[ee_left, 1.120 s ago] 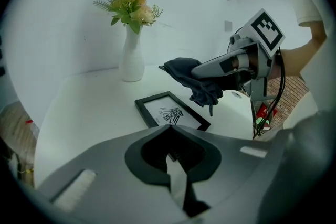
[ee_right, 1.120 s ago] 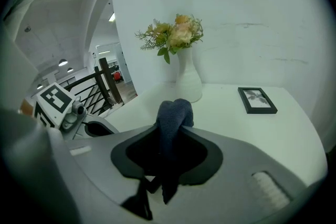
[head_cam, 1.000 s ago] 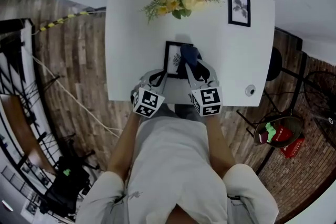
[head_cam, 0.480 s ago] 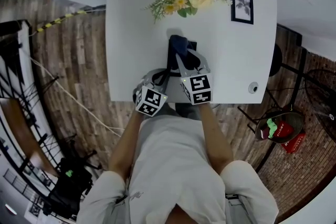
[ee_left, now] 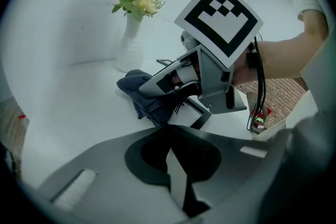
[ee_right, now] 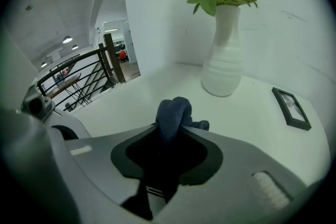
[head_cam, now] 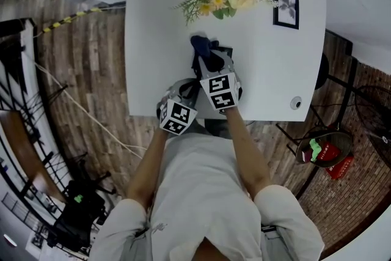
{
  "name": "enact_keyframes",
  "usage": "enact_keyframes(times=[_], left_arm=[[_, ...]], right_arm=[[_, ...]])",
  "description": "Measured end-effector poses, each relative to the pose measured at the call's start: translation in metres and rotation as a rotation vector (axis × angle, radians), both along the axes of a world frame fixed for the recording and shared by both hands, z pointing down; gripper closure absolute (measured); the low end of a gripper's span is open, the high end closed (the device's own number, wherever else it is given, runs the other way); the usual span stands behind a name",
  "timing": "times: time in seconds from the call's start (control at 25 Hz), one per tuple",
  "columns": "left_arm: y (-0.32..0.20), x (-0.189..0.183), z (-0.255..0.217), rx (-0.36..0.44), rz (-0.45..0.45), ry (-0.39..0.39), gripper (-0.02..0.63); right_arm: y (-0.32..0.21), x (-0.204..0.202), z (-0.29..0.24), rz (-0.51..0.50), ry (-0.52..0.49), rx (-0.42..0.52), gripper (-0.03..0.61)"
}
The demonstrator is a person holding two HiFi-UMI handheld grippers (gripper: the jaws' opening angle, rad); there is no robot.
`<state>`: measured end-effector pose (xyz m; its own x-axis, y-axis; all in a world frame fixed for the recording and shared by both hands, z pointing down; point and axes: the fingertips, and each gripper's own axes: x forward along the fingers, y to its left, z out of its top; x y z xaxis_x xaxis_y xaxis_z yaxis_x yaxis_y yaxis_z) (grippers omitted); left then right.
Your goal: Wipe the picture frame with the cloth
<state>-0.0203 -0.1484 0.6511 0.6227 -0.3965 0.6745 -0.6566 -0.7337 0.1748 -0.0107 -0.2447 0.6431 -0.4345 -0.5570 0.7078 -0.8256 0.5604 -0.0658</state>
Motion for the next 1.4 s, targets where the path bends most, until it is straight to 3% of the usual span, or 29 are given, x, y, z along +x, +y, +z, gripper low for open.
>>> enact_keyframes(times=[0.64,1.2,1.4], left_arm=[[0.0,-0.002,0.003,-0.001,-0.066,-0.005,0.594],[-0.001,-0.002,0.002,0.005,-0.06,-0.014,0.594],[-0.001,-0.003,0.002,0.009,-0.046,-0.02,0.594]], right_arm=[[0.006,0.029,-0.002,0.004,0.089,0.026,0.479],[0.02,0.118,-0.002,0.176,0.127,-0.012,0.476],[0.025,0.132,-0.013,0.206,0.144,0.01,0.476]])
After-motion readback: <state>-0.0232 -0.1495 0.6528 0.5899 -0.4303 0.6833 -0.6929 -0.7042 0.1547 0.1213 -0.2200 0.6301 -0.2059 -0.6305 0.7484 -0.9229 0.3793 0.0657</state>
